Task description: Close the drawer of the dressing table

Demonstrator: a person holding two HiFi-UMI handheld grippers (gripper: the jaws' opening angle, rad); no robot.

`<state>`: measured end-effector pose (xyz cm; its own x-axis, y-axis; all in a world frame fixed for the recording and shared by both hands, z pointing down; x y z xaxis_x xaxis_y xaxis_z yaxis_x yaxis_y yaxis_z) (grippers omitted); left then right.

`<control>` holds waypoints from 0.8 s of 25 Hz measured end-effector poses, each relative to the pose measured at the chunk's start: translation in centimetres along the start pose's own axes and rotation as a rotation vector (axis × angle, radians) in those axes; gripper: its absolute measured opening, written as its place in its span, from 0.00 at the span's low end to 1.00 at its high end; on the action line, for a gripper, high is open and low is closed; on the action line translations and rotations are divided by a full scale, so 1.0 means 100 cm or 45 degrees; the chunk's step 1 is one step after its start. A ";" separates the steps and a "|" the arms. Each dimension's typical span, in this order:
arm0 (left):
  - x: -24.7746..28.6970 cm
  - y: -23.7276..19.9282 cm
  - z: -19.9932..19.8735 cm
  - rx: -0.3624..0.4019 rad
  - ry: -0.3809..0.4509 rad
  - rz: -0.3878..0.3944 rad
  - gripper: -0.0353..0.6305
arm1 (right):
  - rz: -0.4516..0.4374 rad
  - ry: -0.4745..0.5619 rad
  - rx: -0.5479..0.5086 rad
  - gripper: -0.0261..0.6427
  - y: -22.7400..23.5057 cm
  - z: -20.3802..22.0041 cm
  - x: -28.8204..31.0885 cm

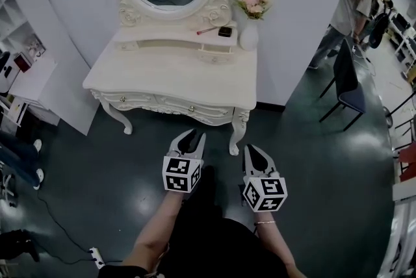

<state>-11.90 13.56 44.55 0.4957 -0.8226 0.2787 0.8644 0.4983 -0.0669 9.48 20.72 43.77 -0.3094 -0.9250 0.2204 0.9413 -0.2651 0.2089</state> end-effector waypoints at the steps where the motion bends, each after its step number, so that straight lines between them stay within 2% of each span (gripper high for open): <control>1: 0.004 -0.002 0.000 -0.001 -0.001 -0.001 0.21 | 0.008 0.000 0.002 0.05 0.003 0.000 0.003; 8: 0.048 -0.024 -0.009 -0.026 -0.011 -0.003 0.22 | 0.032 -0.022 0.004 0.05 0.018 -0.006 0.035; 20: 0.146 -0.083 -0.043 -0.042 0.003 -0.017 0.24 | 0.005 -0.053 -0.029 0.05 0.038 -0.037 0.144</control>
<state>-11.48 -3.78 45.10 0.4844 -0.8296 0.2778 0.8732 0.4781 -0.0946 9.15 5.41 44.25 -0.3105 -0.9140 0.2611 0.9453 -0.2680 0.1859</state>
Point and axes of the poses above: the fingertips, and each gripper's own axes: x forward along the fingers, y to its right, z out of its underside, the point moved 9 cm from there along -x, backward along the fingers, and after that the axes turned 1 degree about -z, right-handed, at the moved point
